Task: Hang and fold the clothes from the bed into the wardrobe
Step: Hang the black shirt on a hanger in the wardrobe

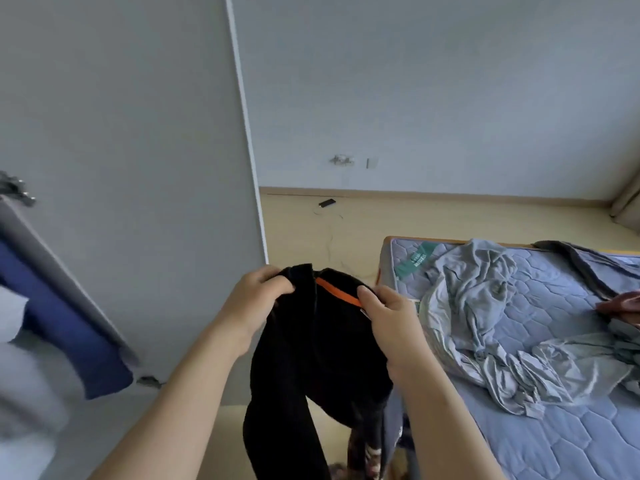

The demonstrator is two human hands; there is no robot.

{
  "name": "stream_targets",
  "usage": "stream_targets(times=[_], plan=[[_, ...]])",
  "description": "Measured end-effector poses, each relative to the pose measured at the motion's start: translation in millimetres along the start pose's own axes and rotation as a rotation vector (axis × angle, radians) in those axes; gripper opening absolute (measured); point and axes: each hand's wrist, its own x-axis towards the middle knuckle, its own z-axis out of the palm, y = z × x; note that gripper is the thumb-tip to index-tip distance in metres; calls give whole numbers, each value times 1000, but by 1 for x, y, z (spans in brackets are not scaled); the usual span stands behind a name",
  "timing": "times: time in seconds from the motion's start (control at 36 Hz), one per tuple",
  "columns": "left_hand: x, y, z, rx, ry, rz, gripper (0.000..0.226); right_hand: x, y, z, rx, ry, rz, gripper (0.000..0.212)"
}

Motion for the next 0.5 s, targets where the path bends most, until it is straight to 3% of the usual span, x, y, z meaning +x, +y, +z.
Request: stream_targets(times=[0.31, 0.33, 0.42, 0.5], plan=[[-62, -7, -57, 1, 522, -94, 22, -19, -35, 60, -112, -417, -89, 31], [-72, -8, -61, 58, 546, -85, 24, -22, -36, 68, -124, -449, -103, 31], [-109, -10, -72, 353, 556, -118, 59, -33, -40, 92, -157, -565, -138, 28], [-140, -14, -87, 747, 625, -257, 58, -49, -41, 115, -178, -697, -152, 26]])
